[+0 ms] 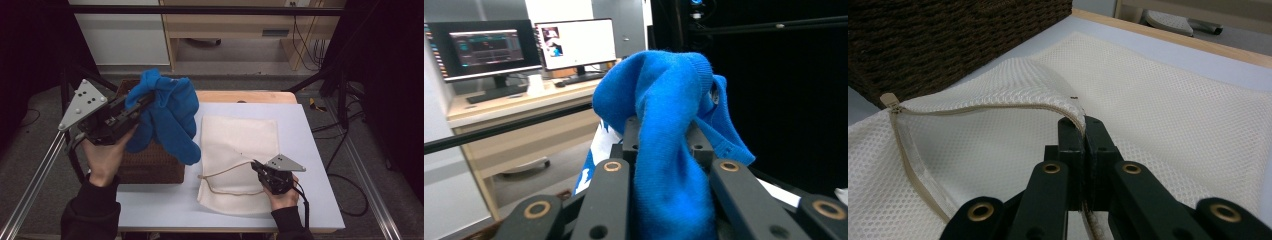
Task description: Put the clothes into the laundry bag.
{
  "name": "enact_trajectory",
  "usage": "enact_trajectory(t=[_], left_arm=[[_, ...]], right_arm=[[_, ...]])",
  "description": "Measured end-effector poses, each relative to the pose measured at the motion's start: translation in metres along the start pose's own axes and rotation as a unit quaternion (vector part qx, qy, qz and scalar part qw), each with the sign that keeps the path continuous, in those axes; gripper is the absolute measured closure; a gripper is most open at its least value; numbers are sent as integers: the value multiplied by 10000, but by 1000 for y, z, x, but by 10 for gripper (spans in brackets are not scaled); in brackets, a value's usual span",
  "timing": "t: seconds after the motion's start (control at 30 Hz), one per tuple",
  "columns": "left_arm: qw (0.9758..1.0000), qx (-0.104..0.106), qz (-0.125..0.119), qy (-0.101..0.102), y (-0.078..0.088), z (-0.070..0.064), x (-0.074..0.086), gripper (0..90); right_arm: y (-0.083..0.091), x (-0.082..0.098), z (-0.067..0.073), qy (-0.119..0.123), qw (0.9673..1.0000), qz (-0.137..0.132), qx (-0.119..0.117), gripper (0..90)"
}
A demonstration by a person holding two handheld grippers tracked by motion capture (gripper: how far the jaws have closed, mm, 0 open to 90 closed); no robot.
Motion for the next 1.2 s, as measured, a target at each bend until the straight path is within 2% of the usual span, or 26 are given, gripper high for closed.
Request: enact_trajectory(t=[0.03,0.37,0.6,0.77,0.87,1.03,1.13,1.2], left_arm=[[9999,105,33,-4,-1,-9,0,765],[9982,585,83,-38,-5,-60,-2,765],[9960,890,71,37,-7,-87,-4,764],[9939,1093,134,-38,-6,-108,0,764],[9919,1262,159,-35,-5,-121,9,764],[9886,1466,343,41,-10,-141,34,763],[9862,1582,494,36,-13,-157,56,763],[9842,1644,651,49,-19,-169,76,762]], right_arm=[[0,0,0,-5,10000,-3,0,879],[-2,0,-1,-2,10000,20,9,879],[-2,0,-2,-28,10000,32,26,879],[-3,0,-4,-19,10000,22,54,879],[-3,0,-4,-13,10000,8,58,880],[-4,0,-5,-45,10000,15,43,880],[-3,0,-5,-45,10000,10,28,880],[-3,0,-6,-46,10000,5,14,880]])
Point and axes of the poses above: each handheld gripper's, and its own axes: y roughly backward along the jaws, x roughly out of its underside, z roughly to its left, the point moved 8 cm from there along -y, roughly forward along the jaws
